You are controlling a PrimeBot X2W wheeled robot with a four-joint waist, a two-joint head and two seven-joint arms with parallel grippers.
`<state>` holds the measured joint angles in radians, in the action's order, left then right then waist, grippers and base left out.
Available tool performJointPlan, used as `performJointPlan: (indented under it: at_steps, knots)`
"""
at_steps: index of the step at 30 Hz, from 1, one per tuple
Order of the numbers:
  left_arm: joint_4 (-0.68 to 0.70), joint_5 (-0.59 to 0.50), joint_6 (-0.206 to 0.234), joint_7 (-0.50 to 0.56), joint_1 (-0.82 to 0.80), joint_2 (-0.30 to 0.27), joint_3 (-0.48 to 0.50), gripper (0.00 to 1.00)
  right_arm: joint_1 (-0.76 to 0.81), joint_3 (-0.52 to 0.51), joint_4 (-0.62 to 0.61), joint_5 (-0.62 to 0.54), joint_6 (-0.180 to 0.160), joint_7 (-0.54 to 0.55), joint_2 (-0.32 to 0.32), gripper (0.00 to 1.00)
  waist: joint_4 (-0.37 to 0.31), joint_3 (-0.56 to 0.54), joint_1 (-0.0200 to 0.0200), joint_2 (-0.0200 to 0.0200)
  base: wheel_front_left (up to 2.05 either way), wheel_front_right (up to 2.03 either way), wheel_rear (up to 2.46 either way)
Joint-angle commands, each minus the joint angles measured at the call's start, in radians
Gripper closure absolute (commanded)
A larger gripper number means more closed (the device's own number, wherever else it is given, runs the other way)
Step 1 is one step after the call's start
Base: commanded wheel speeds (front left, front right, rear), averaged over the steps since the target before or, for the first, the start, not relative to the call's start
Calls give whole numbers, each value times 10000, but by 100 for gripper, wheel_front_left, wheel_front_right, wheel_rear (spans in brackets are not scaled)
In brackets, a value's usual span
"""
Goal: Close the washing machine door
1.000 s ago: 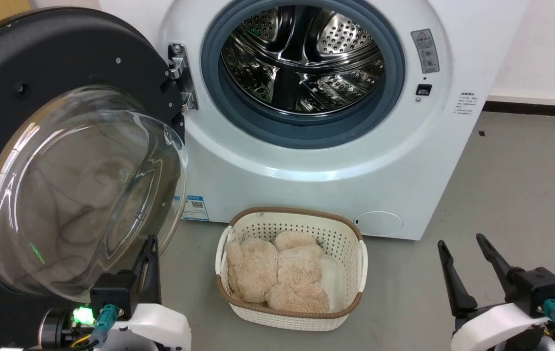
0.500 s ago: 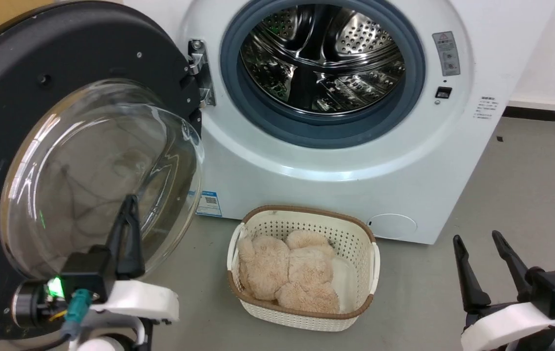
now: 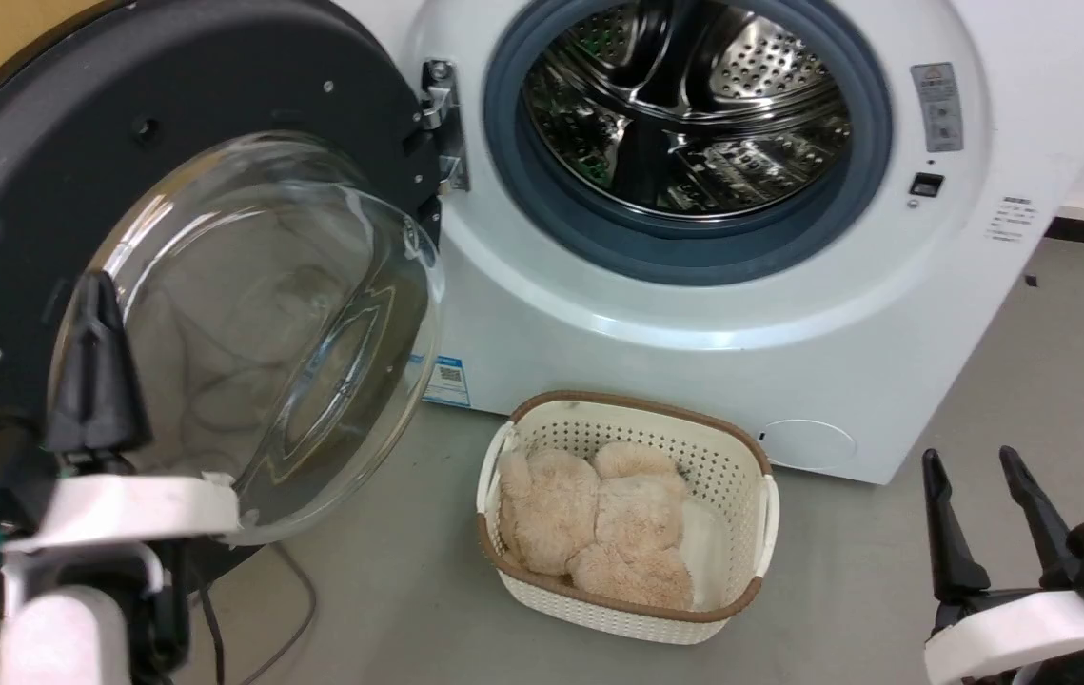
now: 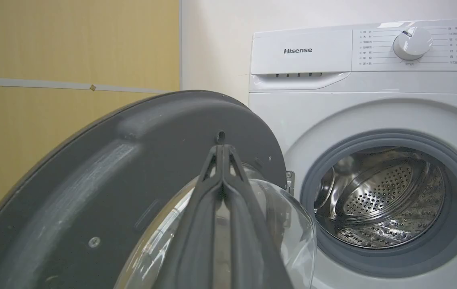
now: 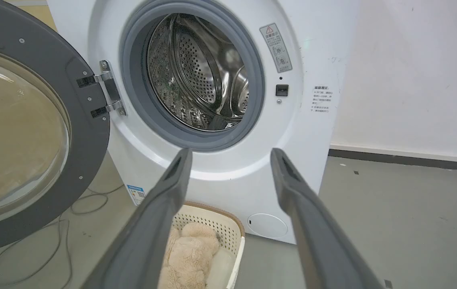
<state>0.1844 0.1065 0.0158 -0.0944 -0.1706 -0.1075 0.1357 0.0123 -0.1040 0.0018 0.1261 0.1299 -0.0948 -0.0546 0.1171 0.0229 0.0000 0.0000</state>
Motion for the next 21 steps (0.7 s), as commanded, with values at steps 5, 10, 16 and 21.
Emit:
performJointPlan:
  at_steps: [5,10,16,21]
  knots:
    - [81,465,-406,-223,-914,-140,748,100,-63,-241,42,251,4,-222,19,0,463,152,0,0,0,0,0]
    - [-295,1044,-559,-325,-1436,-298,1247,100,-123,-313,42,366,4,-326,21,0,754,264,0,0,0,0,0]
    - [-964,1897,-622,-24,-2192,-860,1909,100,-168,-472,29,565,4,-472,24,0,1096,431,0,0,0,0,0]
    - [-1719,2372,-650,363,-2744,-1356,2226,100,-217,-582,27,692,5,-577,25,0,1324,560,0,0,0,0,0]
